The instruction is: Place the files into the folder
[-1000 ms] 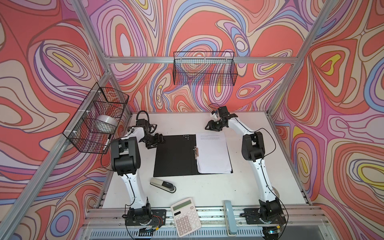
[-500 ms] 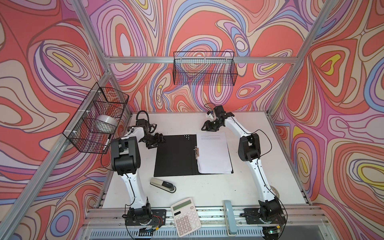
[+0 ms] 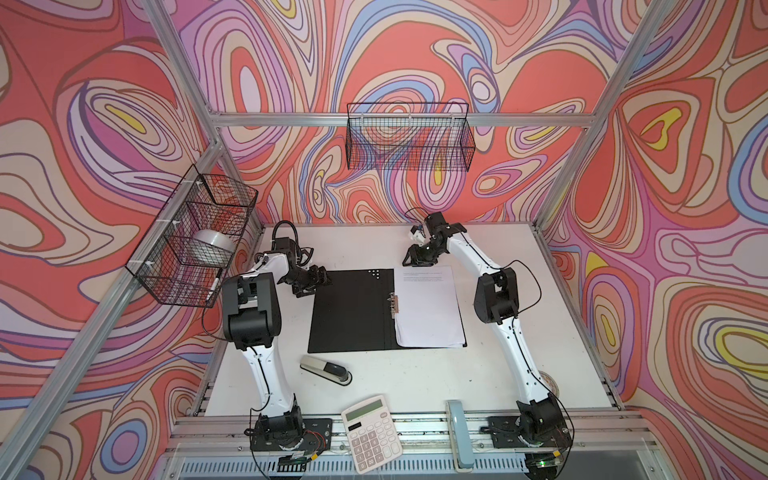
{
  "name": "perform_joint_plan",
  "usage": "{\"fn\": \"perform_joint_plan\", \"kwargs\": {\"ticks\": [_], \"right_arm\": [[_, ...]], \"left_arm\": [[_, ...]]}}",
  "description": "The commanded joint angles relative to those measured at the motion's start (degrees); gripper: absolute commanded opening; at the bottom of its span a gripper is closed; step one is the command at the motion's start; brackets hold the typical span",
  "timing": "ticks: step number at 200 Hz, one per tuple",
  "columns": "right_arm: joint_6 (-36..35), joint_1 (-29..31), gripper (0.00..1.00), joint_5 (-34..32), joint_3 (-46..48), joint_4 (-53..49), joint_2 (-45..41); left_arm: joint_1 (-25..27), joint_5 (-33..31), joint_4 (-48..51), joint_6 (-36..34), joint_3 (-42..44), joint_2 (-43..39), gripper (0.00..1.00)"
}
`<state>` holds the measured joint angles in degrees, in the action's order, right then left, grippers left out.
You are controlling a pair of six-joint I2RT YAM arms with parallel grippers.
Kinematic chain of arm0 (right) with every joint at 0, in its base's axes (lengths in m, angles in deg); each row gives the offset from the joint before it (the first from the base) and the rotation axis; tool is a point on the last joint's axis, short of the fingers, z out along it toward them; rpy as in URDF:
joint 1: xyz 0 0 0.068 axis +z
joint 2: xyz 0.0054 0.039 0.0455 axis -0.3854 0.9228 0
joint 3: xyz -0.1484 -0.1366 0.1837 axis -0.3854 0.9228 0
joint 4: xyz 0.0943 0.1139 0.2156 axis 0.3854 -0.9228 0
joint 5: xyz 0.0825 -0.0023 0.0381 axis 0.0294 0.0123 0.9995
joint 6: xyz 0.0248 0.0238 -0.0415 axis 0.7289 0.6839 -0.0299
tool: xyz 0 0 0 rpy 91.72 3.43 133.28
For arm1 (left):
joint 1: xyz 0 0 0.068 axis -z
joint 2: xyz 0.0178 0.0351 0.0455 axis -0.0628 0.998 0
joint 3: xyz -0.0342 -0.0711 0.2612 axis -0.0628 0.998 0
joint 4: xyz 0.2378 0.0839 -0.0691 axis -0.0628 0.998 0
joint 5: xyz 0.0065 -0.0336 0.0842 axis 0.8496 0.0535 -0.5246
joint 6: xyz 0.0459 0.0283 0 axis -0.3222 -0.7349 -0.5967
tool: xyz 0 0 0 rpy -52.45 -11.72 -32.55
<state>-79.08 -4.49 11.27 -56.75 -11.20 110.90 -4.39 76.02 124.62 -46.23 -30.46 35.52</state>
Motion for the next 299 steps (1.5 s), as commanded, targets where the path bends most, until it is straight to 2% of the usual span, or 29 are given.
{"fn": "perform_joint_plan", "kwargs": {"ticks": [1,117,299], "right_arm": [[-1.6,0.1,0.49,0.2,-1.5,-1.7,0.8],[1.9,0.1,0.49,0.5,-1.1,4.8,1.2],[-1.7,0.3,0.46,3.8,-1.8,-1.7,1.7]], "left_arm": [[-0.2,0.1,1.9,0.5,-0.2,2.3,0.81],[-0.3,0.5,1.6,1.1,-0.1,2.4,0.81],[-0.2,0.2,1.6,1.5,0.3,2.4,0.81]]}}
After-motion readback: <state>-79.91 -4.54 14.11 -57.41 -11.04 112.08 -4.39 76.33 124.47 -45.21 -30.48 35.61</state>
